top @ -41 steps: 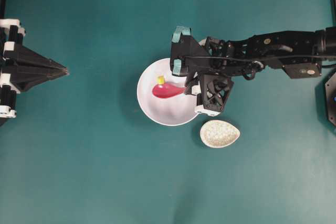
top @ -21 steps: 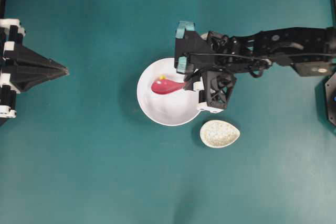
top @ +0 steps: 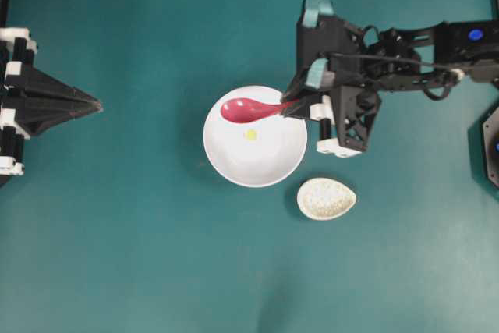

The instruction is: Scoop the yellow hexagonal prism block from the bowl with a spoon using the right arm.

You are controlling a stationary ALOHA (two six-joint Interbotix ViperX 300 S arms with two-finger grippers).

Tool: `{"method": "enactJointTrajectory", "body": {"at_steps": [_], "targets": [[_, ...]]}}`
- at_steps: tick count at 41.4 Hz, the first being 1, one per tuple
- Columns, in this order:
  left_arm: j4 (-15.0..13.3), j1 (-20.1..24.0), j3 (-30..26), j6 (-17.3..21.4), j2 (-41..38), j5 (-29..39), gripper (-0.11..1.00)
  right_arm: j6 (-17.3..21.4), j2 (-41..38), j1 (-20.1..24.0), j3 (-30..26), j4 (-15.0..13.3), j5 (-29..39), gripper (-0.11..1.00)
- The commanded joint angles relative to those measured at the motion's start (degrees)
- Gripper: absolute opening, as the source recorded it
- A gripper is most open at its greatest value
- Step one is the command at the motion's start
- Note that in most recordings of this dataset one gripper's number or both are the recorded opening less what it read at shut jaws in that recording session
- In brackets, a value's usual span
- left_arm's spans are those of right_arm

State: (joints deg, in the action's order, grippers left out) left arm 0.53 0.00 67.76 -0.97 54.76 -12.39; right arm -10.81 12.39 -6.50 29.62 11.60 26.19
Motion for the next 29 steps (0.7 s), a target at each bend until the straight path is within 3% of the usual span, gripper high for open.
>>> {"method": "enactJointTrajectory", "body": {"at_steps": [1, 11, 23, 29], "targets": [[0.1, -0.1, -1.5, -0.1, -0.5, -0.4, 0.0, 0.2, 1.9, 0.1, -0.6, -0.1, 0.7, 0.25], [0.1, -0.1, -1.5, 0.0, -0.5, -0.4, 0.0, 0.4, 2.1, 0.0, -0.7, -0.1, 6.4, 0.25], [0.2, -0.1, -1.5, -0.1, -0.5, -0.4, 0.0, 0.7, 2.4, -0.4, -1.1, -0.1, 18.7, 0.25], [0.1, -0.1, -1.5, -0.1, -0.5, -0.4, 0.0, 2.6, 2.6, -0.4, -1.1, -0.1, 22.0, 0.25]]}}
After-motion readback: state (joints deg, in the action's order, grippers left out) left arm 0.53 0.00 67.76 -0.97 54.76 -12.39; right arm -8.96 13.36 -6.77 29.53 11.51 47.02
